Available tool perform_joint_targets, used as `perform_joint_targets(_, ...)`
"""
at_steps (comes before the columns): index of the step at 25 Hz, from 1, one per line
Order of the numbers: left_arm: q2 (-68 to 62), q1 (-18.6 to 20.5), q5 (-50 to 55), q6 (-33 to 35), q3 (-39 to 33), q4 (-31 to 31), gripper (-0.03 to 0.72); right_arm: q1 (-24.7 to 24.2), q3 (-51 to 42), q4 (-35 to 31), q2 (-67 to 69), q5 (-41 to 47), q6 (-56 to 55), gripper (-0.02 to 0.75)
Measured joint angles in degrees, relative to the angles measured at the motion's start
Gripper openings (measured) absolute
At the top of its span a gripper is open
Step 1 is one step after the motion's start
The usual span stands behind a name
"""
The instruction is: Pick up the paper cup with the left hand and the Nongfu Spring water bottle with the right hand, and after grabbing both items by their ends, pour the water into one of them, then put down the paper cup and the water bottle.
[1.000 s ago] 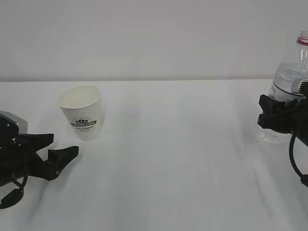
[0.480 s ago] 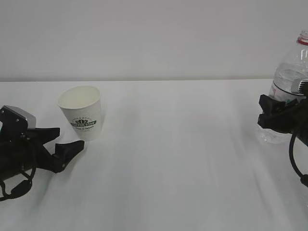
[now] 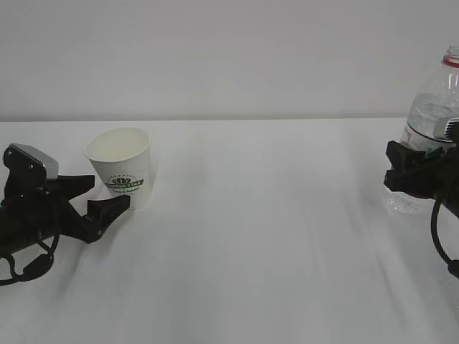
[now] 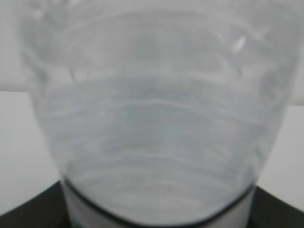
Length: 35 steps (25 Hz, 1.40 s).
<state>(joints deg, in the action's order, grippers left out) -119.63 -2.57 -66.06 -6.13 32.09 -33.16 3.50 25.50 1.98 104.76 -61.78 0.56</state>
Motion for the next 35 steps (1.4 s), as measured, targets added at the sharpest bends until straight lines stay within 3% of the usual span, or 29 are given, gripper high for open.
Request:
perform_joint_targets(7,-0.12,-0.85,0.00,0.00,0.66,-0.65,0.692,0.00,0.00,0.00,0.00,0.00,0.00,0.441)
perform_joint_targets(15,-3.73,-4.98,0.00,0.34,4.90,2.29,0.692,0.00,0.00,0.00,0.00,0.00,0.00,0.440)
perform_joint_targets(35,-7.55,-6.00,0.00,0.42,12.87,0.32,0.692,0.00,0.00,0.00,0.00,0.00,0.11,0.440)
